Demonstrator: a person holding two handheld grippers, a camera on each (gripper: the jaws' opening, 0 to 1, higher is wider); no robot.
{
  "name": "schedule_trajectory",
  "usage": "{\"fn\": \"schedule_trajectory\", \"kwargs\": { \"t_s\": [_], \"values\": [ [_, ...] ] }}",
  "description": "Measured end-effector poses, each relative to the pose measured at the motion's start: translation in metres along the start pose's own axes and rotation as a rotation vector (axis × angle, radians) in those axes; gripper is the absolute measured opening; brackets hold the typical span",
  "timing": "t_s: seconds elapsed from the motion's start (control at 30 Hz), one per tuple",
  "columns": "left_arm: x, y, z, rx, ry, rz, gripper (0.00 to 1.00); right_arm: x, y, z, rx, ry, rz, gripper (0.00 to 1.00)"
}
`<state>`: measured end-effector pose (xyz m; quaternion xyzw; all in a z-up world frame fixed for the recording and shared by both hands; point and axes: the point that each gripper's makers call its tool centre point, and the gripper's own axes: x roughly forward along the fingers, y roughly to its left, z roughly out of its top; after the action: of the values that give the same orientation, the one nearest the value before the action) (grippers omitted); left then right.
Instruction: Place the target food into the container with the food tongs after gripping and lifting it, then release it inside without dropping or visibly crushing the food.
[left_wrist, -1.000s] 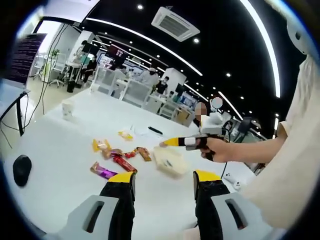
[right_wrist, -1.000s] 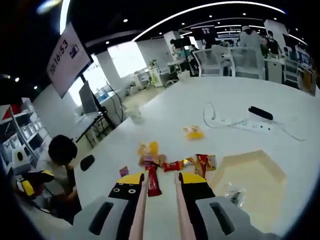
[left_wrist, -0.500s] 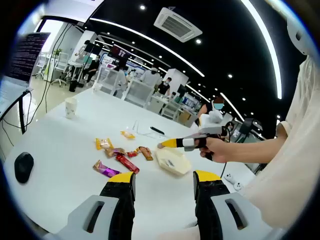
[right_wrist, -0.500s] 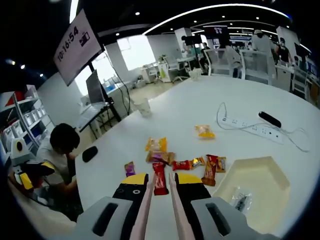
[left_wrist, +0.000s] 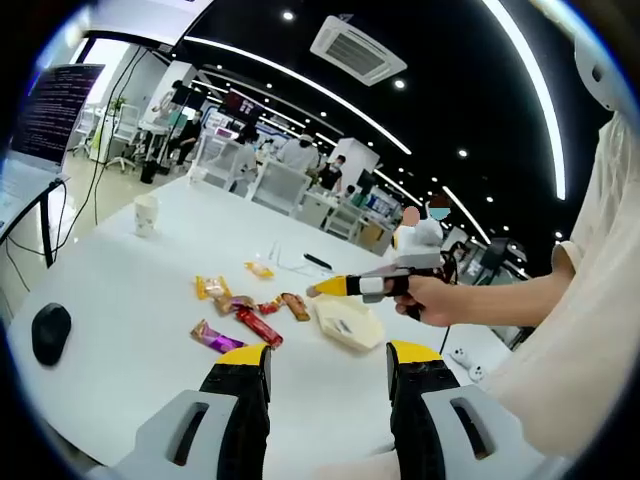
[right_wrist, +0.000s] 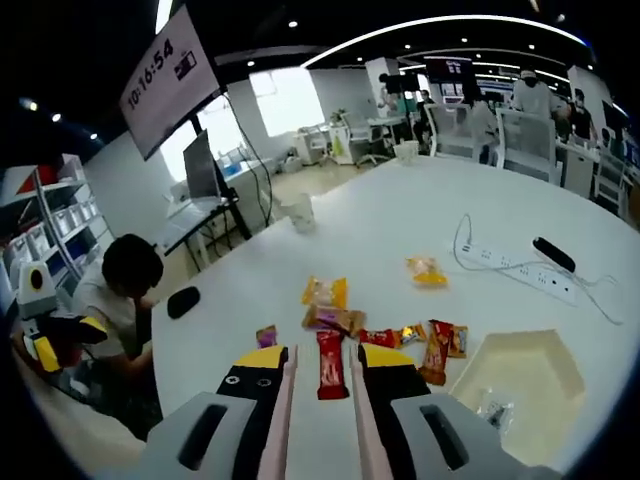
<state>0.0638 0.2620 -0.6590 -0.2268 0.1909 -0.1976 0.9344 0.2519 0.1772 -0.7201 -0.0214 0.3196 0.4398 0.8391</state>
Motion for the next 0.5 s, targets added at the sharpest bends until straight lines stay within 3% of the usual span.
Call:
{"fn": "schedule_trajectory", "kwargs": {
  "t_s": [0.1, 0.13, 0.27, 0.5],
  "values": [
    [-0.001, 0.002, 0.000, -0.002, 0.001, 0.003, 0.45, 0.005, 0.006, -0.003, -0.008, 0.018, 0.012, 0.25],
    [-0.001, 0.002, 0.000, -0.003, 0.001, 0.004, 0.45, 0.005, 0.015, -0.005, 0.002, 0.034, 0.052, 0.22],
    [-0.002, 0.005, 0.000, -0.007, -0.001, 0.009, 0.45, 0.007, 0.023, -0.006, -0.076, 0.062, 0.052, 0.19],
    [0.000, 0.007, 0.002, -0.009, -0.003, 0.007, 0.45, 0.012, 0.015, -0.007, -0.088, 0.065, 0.057, 0.20]
  ]
}}
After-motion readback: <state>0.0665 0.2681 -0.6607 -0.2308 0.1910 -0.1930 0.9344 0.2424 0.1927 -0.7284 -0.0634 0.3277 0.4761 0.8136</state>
